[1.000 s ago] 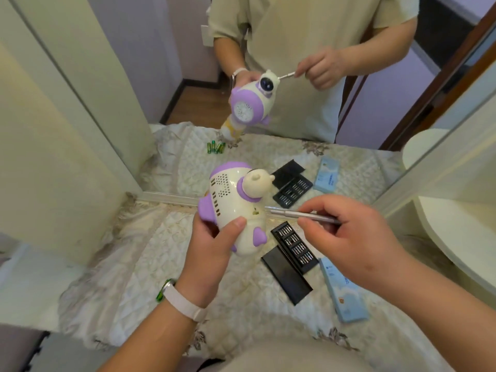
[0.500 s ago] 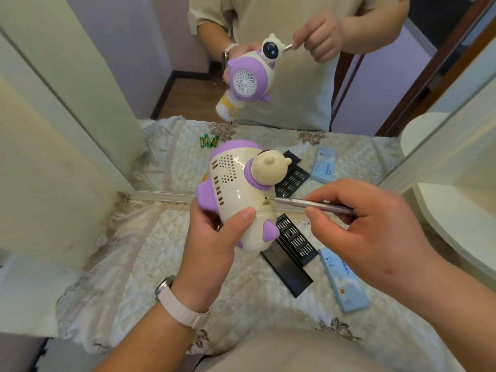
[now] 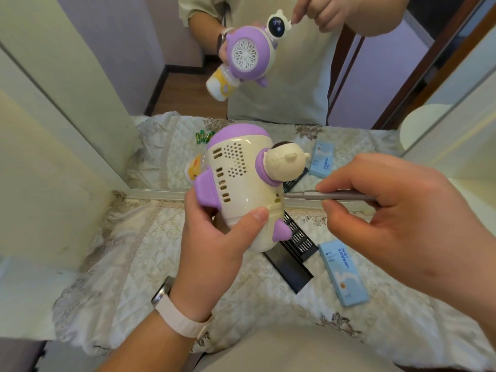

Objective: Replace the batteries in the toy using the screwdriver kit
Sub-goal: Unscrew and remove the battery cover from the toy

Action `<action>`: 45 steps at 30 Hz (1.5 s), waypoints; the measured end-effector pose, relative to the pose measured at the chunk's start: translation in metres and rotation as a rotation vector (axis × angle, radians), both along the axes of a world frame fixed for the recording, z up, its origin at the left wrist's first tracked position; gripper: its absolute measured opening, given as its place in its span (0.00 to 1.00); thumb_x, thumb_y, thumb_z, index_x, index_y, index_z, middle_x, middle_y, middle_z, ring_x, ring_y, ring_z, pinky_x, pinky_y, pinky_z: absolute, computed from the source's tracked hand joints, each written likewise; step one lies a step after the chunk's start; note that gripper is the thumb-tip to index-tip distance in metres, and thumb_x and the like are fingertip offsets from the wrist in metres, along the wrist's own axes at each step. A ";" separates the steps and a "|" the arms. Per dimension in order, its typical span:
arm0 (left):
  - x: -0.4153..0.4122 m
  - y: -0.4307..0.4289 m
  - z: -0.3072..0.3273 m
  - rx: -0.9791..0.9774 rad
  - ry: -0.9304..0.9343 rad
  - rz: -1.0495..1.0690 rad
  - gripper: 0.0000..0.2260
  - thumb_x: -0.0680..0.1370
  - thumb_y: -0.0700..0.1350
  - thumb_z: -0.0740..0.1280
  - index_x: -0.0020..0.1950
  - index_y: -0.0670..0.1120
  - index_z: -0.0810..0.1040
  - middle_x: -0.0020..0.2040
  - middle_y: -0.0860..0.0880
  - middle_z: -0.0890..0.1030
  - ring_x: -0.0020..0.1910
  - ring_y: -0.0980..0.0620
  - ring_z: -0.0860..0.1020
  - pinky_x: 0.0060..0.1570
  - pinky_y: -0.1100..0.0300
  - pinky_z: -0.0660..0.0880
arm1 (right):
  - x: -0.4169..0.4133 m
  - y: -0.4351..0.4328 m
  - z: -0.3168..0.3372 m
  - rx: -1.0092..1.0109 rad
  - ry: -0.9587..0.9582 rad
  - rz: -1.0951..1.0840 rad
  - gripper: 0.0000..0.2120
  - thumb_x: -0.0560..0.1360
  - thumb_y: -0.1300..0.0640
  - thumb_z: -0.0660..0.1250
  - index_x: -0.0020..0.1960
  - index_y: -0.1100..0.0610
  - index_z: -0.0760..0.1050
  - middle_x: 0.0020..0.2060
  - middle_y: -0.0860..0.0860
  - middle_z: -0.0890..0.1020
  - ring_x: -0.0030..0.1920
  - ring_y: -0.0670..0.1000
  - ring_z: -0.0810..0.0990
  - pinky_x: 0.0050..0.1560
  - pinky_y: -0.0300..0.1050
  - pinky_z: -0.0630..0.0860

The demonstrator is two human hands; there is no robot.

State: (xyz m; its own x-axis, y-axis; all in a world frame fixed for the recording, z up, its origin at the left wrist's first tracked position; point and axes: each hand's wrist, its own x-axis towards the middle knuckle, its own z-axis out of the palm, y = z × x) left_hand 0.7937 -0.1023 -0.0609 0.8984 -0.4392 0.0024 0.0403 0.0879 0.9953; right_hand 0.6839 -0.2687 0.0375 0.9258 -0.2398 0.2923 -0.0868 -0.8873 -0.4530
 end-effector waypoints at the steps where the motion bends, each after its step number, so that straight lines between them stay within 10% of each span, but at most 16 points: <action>1: -0.001 0.000 0.001 0.005 -0.017 0.007 0.31 0.66 0.51 0.76 0.66 0.45 0.70 0.58 0.43 0.81 0.53 0.41 0.83 0.45 0.46 0.82 | 0.000 0.000 0.001 -0.011 0.010 -0.001 0.04 0.69 0.56 0.68 0.44 0.51 0.79 0.34 0.42 0.75 0.35 0.38 0.71 0.36 0.32 0.67; 11: -0.009 -0.001 0.012 0.060 -0.147 0.077 0.30 0.62 0.54 0.76 0.60 0.57 0.69 0.54 0.62 0.81 0.52 0.60 0.82 0.44 0.68 0.78 | -0.002 0.006 0.007 0.144 0.055 -0.032 0.01 0.74 0.47 0.64 0.45 0.43 0.73 0.30 0.46 0.76 0.30 0.47 0.75 0.31 0.39 0.71; 20: -0.012 -0.001 0.015 0.087 -0.106 0.048 0.34 0.62 0.55 0.76 0.66 0.50 0.70 0.57 0.53 0.82 0.54 0.54 0.83 0.50 0.48 0.82 | -0.003 0.007 0.008 0.178 -0.015 -0.065 0.05 0.79 0.51 0.62 0.45 0.45 0.74 0.33 0.46 0.78 0.33 0.48 0.76 0.30 0.38 0.71; 45: -0.022 0.004 0.025 -0.037 -0.064 0.019 0.32 0.64 0.51 0.76 0.65 0.45 0.71 0.55 0.50 0.83 0.49 0.55 0.84 0.40 0.62 0.79 | -0.014 0.011 0.021 0.090 -0.040 0.016 0.01 0.76 0.51 0.63 0.46 0.46 0.72 0.33 0.47 0.77 0.33 0.51 0.76 0.30 0.44 0.71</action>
State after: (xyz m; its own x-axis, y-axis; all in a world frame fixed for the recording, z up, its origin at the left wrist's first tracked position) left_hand 0.7713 -0.0980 -0.0357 0.9039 -0.4208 0.0764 -0.0255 0.1251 0.9918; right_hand 0.6701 -0.2580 0.0586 0.9176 -0.2517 0.3076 -0.0526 -0.8441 -0.5336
